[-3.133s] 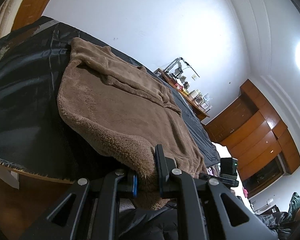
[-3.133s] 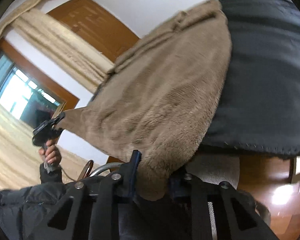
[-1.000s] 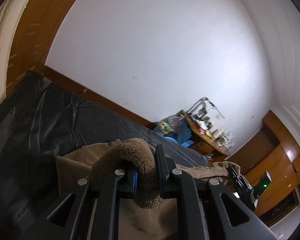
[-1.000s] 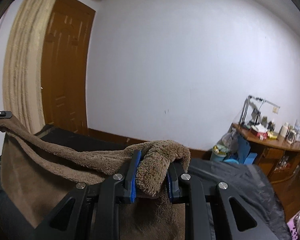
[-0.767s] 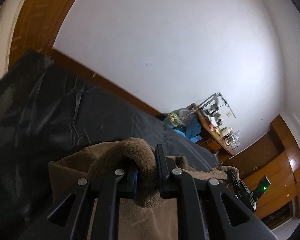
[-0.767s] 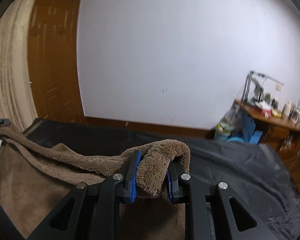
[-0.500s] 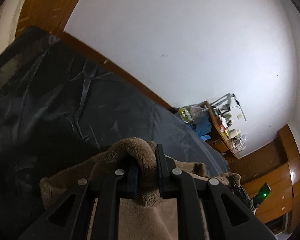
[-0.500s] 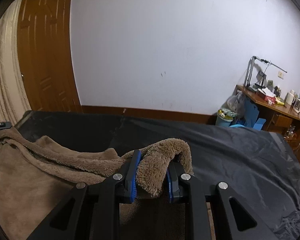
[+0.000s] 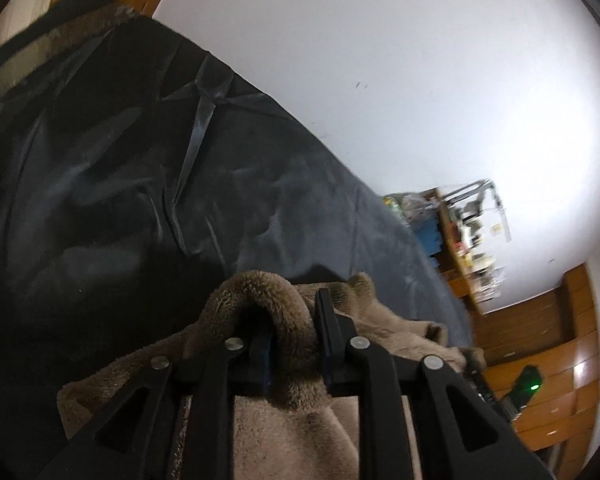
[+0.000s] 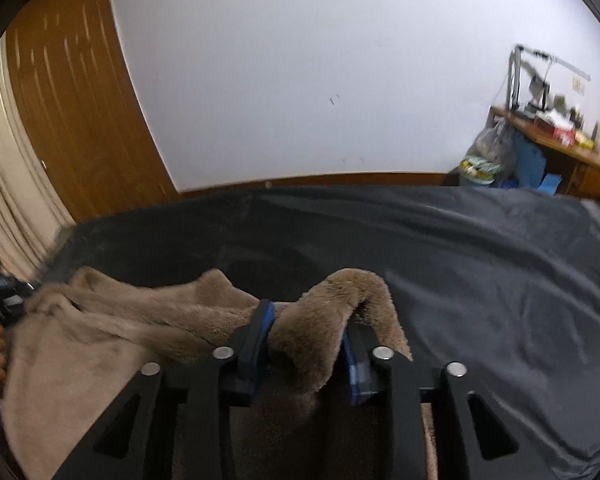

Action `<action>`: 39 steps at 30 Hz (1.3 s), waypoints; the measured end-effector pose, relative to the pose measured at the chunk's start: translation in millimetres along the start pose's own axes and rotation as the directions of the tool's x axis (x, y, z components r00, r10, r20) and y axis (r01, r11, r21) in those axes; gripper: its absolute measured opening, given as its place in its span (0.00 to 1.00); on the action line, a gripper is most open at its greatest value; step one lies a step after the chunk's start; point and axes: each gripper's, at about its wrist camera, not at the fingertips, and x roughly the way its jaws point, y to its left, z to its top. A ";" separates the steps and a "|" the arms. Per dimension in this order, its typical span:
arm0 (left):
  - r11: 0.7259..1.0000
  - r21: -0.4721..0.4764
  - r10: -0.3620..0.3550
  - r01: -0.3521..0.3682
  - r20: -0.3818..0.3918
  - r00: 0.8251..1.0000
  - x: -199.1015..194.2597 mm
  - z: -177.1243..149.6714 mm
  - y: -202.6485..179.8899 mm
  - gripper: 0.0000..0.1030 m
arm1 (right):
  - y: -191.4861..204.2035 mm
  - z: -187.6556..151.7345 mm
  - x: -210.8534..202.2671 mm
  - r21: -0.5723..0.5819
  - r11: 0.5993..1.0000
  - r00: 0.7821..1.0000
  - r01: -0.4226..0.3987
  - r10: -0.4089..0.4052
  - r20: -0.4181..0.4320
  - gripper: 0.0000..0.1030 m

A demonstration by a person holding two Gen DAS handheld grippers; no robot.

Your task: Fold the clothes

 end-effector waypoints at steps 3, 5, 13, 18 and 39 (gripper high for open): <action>0.982 -0.101 -0.160 0.162 0.035 0.987 -15.3 3.2 14.3 0.49 | -9.0 4.7 -18.7 0.078 0.993 0.994 -0.089 0.084 0.074 0.62; 0.965 -0.130 -0.222 0.229 0.071 0.972 -28.9 2.5 17.6 0.55 | -12.4 8.5 -31.6 0.096 0.988 0.986 -0.121 0.109 0.122 0.63; 0.991 0.093 -0.113 0.100 0.143 0.983 -70.1 -22.9 -28.9 0.67 | 6.1 7.9 -38.7 -0.019 0.996 0.994 -0.085 0.086 0.070 0.63; 0.969 0.247 -0.036 -0.002 0.153 0.988 -60.8 -40.1 -65.9 0.76 | 46.6 2.9 -21.8 -0.208 0.978 1.000 -0.021 0.022 0.002 0.63; 0.905 0.318 0.270 -0.284 0.089 0.959 17.2 -51.8 -47.3 0.76 | 32.4 -12.7 57.4 -0.263 0.963 0.975 0.064 -0.117 -0.191 0.71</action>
